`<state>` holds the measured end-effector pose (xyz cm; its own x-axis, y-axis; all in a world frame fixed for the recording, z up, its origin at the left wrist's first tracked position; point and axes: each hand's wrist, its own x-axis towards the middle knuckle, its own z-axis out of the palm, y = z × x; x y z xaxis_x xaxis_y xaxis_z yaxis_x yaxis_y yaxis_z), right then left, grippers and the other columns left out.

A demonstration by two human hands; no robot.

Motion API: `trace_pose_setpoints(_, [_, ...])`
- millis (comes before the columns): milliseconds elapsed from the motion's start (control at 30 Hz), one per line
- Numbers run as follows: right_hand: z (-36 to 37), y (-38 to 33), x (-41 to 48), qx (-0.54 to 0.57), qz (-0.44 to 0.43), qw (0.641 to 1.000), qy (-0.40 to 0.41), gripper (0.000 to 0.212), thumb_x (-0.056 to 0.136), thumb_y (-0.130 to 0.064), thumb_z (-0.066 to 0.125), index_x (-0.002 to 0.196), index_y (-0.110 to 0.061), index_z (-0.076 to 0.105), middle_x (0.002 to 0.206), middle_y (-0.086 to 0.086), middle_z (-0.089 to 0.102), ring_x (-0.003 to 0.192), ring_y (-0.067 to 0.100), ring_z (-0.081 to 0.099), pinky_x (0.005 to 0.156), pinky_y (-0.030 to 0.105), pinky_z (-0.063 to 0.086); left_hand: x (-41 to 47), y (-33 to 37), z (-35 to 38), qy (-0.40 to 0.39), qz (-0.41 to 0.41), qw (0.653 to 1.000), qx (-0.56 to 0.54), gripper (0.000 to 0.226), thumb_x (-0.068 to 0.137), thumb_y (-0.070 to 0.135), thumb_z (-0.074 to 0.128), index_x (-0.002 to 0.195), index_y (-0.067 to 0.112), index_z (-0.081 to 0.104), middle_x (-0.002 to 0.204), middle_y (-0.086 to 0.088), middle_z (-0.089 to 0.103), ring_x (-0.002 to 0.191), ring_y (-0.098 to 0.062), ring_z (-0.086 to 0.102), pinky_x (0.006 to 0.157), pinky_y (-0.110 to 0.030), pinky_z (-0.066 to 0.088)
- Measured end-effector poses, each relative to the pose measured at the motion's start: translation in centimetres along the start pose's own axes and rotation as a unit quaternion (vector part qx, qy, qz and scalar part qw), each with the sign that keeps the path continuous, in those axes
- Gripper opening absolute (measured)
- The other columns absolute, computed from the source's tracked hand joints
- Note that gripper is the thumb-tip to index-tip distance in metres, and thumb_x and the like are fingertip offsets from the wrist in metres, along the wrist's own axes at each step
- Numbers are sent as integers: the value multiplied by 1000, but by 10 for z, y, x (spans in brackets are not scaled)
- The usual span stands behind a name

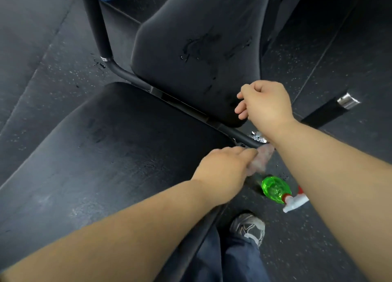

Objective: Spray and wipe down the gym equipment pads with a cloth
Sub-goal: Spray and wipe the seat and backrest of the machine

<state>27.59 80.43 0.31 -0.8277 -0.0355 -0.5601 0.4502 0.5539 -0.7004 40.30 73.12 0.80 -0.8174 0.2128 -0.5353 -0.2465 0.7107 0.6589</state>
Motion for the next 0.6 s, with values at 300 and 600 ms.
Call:
trace_pose_setpoints(300, [17,-59,-8,-43,11,999,-22,23,88,-19,47,83,-10,67,59,-4,69,54,8,63,66,33,52,-4,-50,-105,257,-333,831,-363,28,102,30,41,121,20,59,113,-3,67,99,-21,64,93,-40,52])
trace_pose_setpoints(600, [48,-74,7,-92,-59,994,27,29,86,-20,44,88,0,65,69,4,71,60,14,68,68,37,57,7,-109,-190,294,-192,906,237,28,93,18,41,111,12,60,112,-8,63,118,-31,50,101,-44,34])
